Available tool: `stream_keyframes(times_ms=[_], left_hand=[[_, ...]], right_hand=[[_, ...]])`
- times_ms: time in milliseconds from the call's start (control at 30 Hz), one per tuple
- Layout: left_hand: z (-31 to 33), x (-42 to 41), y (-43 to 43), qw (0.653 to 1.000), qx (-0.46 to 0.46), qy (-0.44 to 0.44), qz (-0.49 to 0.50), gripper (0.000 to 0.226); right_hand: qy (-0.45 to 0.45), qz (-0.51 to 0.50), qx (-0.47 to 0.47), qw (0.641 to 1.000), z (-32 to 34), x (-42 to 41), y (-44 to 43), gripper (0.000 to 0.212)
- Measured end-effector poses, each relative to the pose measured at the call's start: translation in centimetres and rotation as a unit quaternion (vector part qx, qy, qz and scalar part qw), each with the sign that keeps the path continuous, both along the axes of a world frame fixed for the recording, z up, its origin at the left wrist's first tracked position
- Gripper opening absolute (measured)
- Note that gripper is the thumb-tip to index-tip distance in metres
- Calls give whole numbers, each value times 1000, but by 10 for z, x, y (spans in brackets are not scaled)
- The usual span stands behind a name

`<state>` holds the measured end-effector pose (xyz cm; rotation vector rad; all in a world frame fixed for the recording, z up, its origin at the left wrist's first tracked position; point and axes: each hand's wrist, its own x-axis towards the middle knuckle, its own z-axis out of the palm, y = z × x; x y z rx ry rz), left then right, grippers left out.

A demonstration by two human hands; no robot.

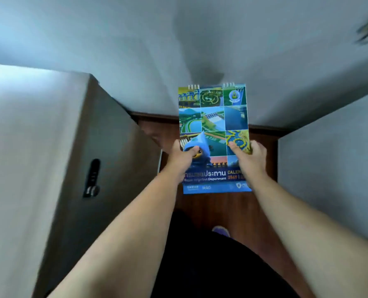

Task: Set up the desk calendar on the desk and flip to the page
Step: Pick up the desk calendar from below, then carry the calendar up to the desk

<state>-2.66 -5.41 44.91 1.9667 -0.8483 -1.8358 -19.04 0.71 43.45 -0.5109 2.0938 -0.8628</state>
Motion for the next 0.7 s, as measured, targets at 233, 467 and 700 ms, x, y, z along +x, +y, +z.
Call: stream_keyframes(times_ms=[233,467,700], left_hand=[[189,43,-5,982,-175,16,72,55],[335,168,65,921,-351,25,166,25],[387,341,188,857,-380,-186,294,29]], right_hand=[[-100,90,-135,982,200,24,-36,77],[-320,319,-164,877,335,128,-56,18],[-286,580,-148,748,403,327,-4,16]])
